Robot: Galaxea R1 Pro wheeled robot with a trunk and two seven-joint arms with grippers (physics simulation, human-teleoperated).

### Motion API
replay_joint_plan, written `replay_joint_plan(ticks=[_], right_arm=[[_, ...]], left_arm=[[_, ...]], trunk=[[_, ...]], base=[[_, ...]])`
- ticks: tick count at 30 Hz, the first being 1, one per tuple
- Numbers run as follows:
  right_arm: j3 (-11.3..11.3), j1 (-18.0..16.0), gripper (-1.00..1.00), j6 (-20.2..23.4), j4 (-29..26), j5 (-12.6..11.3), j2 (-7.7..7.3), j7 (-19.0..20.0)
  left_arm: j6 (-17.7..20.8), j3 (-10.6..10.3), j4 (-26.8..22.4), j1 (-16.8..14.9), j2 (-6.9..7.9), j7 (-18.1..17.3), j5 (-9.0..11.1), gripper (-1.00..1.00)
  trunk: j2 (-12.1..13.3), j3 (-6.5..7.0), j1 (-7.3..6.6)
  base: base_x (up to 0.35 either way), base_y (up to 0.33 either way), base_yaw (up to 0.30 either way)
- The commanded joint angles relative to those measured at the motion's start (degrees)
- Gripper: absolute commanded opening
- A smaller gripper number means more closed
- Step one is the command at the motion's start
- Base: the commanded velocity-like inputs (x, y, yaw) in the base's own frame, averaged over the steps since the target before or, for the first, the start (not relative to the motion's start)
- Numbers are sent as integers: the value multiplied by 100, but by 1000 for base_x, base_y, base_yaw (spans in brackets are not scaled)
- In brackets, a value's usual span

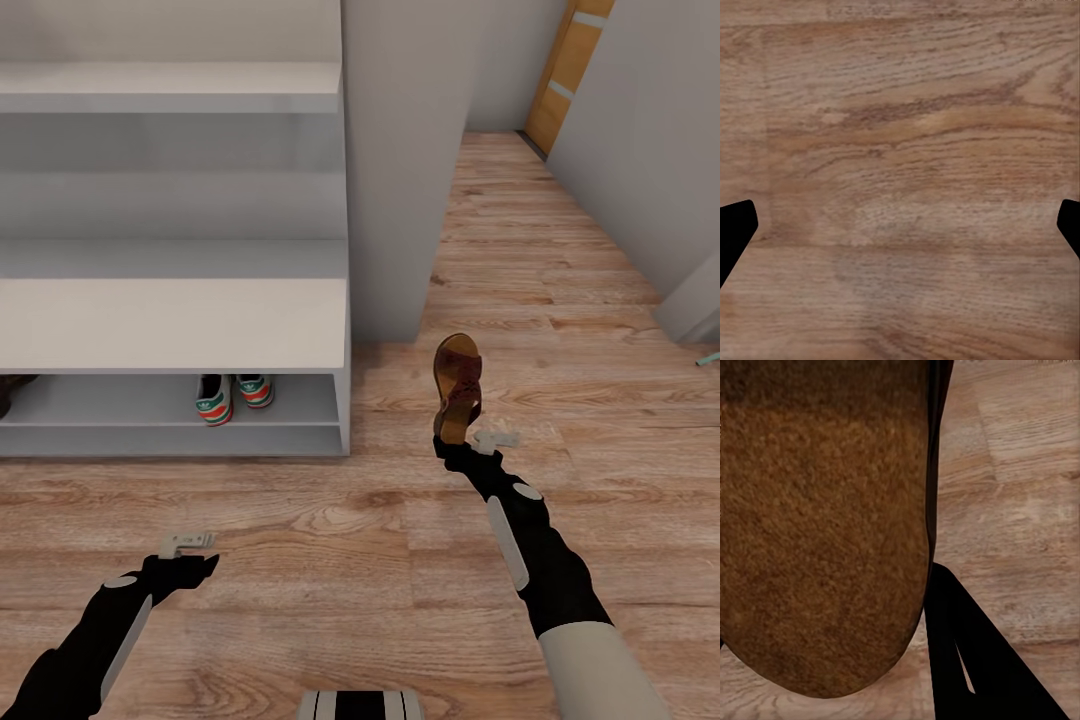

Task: Pick up the two gym shoes and the two sandals from the corridor floor and place them onto the hallstand (shoe rack) in the corridor, making sure they are on the rack and not on the floor. Arrange them so the two gym shoes are next to each other and the two sandals are next to each other.

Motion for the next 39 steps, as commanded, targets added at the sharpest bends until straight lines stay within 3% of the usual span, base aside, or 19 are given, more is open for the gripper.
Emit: replay_joint_plan(ticks=[1, 18, 27, 39], right_arm=[[1, 0, -100, -1, -91, -19, -1, -4], [-22, 0, -100, -2, -291, -16, -8, -5], [-24, 0, -100, -2, -293, -15, -8, -6], [-24, 0, -100, -2, -297, -13, -8, -4]], left_arm=[[0, -4, 0, 0, 0, 0, 1, 100], [-6, 0, 0, 0, -8, 0, 15, 100], [-200, 2, 0, 17, -11, 8, 16, 100], [-211, -6, 2, 19, -11, 9, 17, 100]], trunk=[[0, 0, 0], [0, 0, 0], [0, 0, 0], [0, 0, 0]], base=[[0, 0, 0], [-24, 15, 0], [-90, 59, 0], [-282, 75, 0]])
